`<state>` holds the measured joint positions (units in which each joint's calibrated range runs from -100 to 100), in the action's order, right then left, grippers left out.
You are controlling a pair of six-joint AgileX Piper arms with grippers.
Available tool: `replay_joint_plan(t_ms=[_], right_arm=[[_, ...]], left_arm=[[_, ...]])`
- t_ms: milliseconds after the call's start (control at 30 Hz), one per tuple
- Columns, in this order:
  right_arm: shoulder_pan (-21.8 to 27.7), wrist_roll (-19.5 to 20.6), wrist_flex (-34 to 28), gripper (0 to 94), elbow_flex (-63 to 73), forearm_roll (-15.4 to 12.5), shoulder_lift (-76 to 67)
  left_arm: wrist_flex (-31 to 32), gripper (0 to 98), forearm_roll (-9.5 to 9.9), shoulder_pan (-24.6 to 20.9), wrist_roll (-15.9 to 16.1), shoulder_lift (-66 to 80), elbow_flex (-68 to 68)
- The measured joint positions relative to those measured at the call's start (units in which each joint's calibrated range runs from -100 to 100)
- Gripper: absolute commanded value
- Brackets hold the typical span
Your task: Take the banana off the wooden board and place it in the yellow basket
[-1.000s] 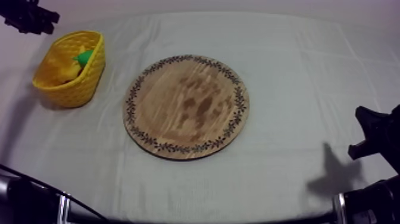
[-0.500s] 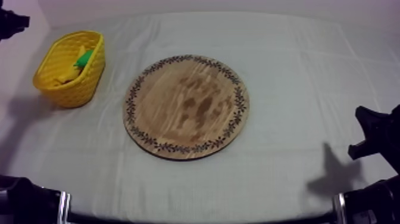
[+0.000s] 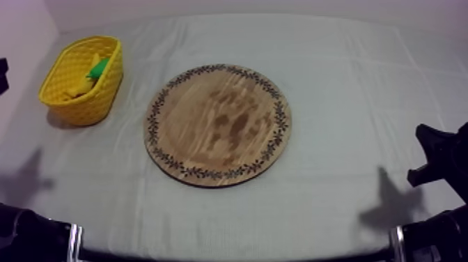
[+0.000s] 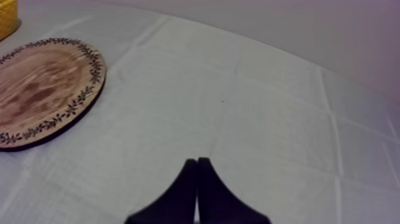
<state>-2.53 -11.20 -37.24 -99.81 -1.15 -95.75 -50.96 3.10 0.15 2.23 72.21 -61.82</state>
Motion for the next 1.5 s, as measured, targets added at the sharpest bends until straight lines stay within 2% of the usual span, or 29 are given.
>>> replay_joint_plan(t_ms=[433,767,900,1033,1500], right_arm=[[0.00,0.00,0.00,0.3,0.00,0.00,0.00],[0.00,0.00,0.00,0.3,0.00,0.00,0.00],[0.00,0.00,0.00,0.3,0.00,0.00,0.00],[0.00,0.00,0.00,0.3,0.00,0.00,0.00],[0.00,0.00,0.00,0.3,0.00,0.00,0.00]], left_arm=[[6.59,0.0,0.19,0.37,0.15,19.25,-21.44],[13.16,0.0,1.60,0.34,-3.28,26.01,-33.85],[15.08,0.0,0.74,0.38,-4.05,27.22,-36.02],[16.70,0.0,-0.56,-0.18,-2.88,27.46,-37.14],[18.54,0.0,-0.92,0.01,-2.81,27.47,-38.02]])
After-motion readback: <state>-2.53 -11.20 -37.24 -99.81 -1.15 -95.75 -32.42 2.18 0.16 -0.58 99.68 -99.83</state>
